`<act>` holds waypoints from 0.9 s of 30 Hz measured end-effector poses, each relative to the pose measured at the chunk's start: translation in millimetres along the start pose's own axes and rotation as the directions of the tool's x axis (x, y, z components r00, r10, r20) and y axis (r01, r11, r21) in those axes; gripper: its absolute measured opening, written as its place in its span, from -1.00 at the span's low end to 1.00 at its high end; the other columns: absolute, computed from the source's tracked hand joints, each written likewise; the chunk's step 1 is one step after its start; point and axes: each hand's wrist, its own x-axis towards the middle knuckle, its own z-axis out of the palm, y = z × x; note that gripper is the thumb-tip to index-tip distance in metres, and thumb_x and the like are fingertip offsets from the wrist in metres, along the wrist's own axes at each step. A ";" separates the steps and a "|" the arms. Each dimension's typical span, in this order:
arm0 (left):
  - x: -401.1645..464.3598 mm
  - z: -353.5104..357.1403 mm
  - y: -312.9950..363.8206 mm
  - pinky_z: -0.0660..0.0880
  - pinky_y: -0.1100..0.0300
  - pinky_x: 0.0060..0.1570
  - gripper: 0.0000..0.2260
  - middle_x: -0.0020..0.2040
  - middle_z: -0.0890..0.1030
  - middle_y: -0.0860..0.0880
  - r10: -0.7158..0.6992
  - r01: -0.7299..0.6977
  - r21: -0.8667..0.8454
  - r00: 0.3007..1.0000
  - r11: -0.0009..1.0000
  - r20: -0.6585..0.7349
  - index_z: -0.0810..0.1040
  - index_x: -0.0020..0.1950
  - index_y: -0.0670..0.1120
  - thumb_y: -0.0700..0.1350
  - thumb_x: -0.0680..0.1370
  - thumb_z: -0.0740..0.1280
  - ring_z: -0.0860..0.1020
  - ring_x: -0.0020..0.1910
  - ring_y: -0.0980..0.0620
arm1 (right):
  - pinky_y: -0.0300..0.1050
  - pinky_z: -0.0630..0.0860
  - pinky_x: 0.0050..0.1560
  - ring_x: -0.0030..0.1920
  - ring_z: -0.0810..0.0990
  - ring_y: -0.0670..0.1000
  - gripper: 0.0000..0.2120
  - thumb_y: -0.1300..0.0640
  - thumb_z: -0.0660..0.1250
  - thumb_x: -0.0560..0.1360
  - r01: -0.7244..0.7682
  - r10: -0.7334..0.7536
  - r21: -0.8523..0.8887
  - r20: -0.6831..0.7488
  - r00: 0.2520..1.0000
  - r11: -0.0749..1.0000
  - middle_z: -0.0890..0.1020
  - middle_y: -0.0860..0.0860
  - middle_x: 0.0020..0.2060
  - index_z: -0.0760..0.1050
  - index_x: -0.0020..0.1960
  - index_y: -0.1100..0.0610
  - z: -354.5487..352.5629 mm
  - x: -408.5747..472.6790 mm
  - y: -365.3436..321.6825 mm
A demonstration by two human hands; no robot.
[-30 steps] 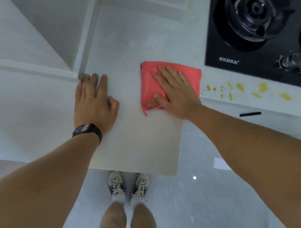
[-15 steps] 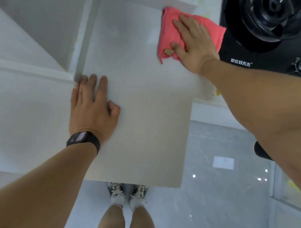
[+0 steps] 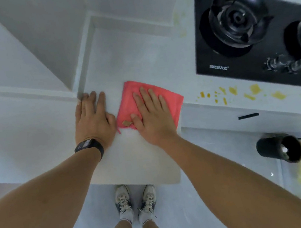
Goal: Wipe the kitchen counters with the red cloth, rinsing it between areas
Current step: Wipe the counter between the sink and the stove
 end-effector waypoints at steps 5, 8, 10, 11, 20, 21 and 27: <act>-0.6 -5.2 -0.4 0.03 -0.08 0.63 -0.42 0.61 0.25 -0.22 0.012 -0.012 0.004 1.000 1.000 0.016 0.22 0.64 -0.12 -0.08 0.61 0.18 0.12 0.63 -0.20 | 0.08 -0.28 0.63 0.67 -0.21 0.04 -0.34 -0.24 -0.20 0.65 -0.003 0.001 0.039 0.046 0.999 0.999 -0.12 -0.03 0.68 -0.14 0.69 -0.04 4.6 -22.1 -13.0; -3.0 -4.4 -1.3 0.02 -0.09 0.63 -0.41 0.63 0.22 -0.22 0.014 -0.016 0.033 0.998 0.999 0.062 0.17 0.66 -0.13 -0.04 0.61 0.11 0.12 0.64 -0.22 | 0.08 -0.24 0.63 0.66 -0.22 0.01 -0.35 -0.25 -0.12 0.66 0.049 -0.051 0.037 0.064 0.997 0.998 -0.10 -0.06 0.68 -0.12 0.69 -0.07 -0.1 -25.4 -2.9; -4.6 -4.5 -1.2 0.06 -0.14 0.61 -0.40 0.64 0.20 -0.23 0.009 -0.017 0.083 0.995 0.996 0.095 0.16 0.66 -0.15 -0.05 0.62 0.14 0.11 0.64 -0.24 | 0.07 -0.25 0.63 0.66 -0.23 -0.02 -0.36 -0.24 -0.04 0.67 0.032 -0.035 0.046 0.078 0.996 0.998 -0.11 -0.10 0.68 -0.12 0.69 -0.10 1.3 -25.9 0.5; -2.2 -9.0 5.3 0.06 -0.15 0.61 -0.38 0.65 0.17 -0.22 0.007 -0.017 0.107 0.995 0.994 0.101 0.15 0.66 -0.14 -0.06 0.61 0.18 0.08 0.65 -0.25 | 0.06 -0.26 0.63 0.66 -0.25 -0.03 -0.36 -0.22 -0.03 0.68 0.003 -0.006 0.052 0.061 0.998 0.999 -0.13 -0.11 0.68 -0.13 0.69 -0.11 -2.9 -23.8 5.2; 53.4 -22.0 125.5 0.29 -0.04 0.50 -0.46 0.54 0.25 -0.13 0.020 -0.005 -0.095 0.989 0.995 0.148 0.34 0.52 -0.08 -0.05 0.54 0.30 0.27 0.54 -0.18 | 0.03 -0.34 0.61 0.66 -0.24 0.02 -0.37 -0.21 -0.18 0.70 -0.272 0.277 0.129 -0.025 0.960 0.954 -0.20 -0.02 0.67 -0.29 0.67 -0.01 -28.6 26.6 51.1; 65.2 -16.4 137.6 0.28 -0.05 0.51 -0.46 0.53 0.27 -0.13 0.038 -0.025 -0.087 0.987 0.996 0.155 0.34 0.52 -0.07 -0.05 0.53 0.30 0.26 0.54 -0.18 | 0.03 -0.32 0.62 0.66 -0.22 0.03 -0.37 -0.21 -0.18 0.71 -0.260 0.267 0.128 -0.045 0.963 0.957 -0.18 -0.01 0.68 -0.27 0.68 0.00 -29.0 34.7 59.0; 127.8 2.7 167.8 0.29 -0.08 0.47 -0.54 0.45 0.36 -0.15 -0.040 0.038 0.017 0.991 0.999 0.130 0.40 0.45 -0.09 -0.07 0.55 0.27 0.29 0.51 -0.23 | 0.05 -0.32 0.62 0.66 -0.21 0.07 -0.37 -0.15 -0.16 0.72 -0.207 0.214 0.114 -0.047 0.976 0.972 -0.18 0.04 0.68 -0.25 0.68 0.08 -44.8 83.7 93.0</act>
